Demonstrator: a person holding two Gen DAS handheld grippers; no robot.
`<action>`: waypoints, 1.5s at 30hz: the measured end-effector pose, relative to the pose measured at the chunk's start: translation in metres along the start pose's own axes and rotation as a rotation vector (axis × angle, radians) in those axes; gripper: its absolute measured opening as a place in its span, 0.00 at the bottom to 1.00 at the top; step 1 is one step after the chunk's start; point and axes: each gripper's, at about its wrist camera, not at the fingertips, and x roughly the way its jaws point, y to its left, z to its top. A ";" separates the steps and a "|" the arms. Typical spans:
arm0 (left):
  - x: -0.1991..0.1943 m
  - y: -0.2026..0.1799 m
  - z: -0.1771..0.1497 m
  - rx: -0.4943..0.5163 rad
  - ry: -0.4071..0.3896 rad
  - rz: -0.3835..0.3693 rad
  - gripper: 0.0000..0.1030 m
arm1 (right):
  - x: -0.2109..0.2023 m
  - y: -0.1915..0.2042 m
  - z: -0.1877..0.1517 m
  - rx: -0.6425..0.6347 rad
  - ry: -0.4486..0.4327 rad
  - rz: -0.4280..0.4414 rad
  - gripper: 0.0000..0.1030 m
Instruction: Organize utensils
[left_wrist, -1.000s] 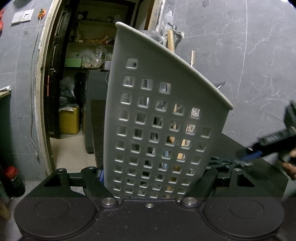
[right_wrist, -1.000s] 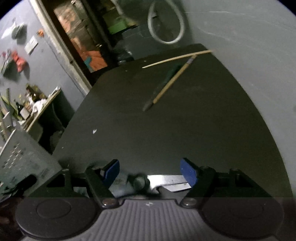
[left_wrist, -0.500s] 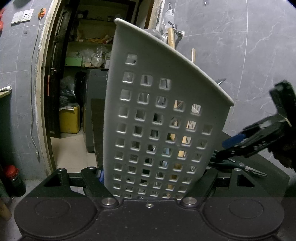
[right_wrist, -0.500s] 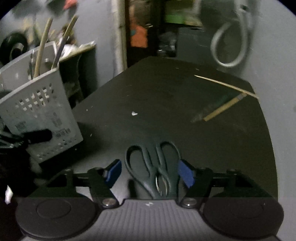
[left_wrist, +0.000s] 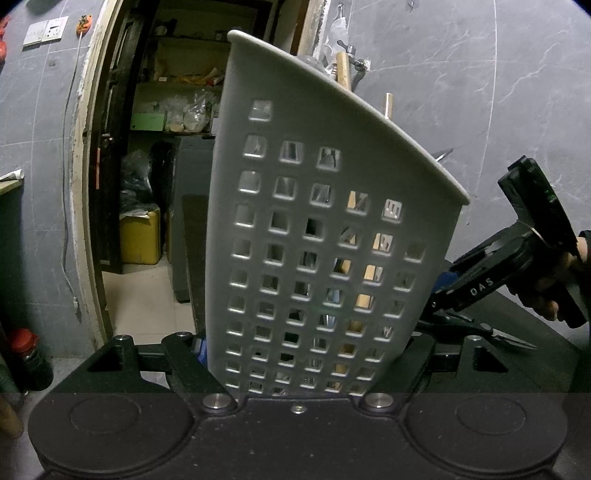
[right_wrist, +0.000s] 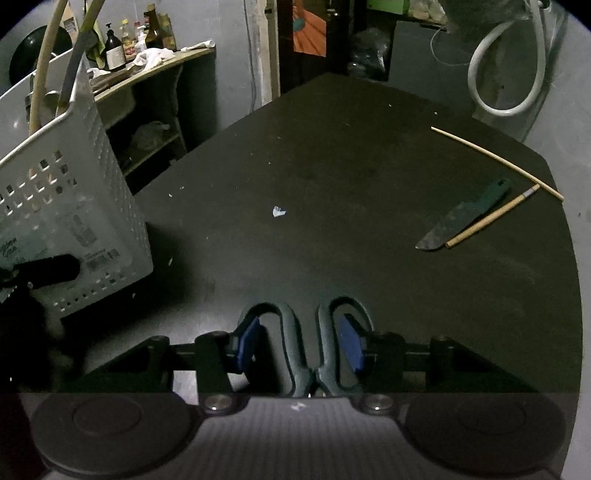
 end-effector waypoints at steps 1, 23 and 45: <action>0.000 0.000 0.000 -0.001 0.000 -0.001 0.77 | 0.001 -0.001 0.001 0.002 -0.006 0.001 0.52; 0.002 0.003 0.001 -0.017 0.003 -0.002 0.77 | 0.000 -0.007 -0.007 0.098 -0.119 -0.035 0.31; 0.002 0.004 0.001 -0.015 0.003 -0.001 0.78 | -0.005 0.005 -0.017 0.110 -0.170 -0.002 0.32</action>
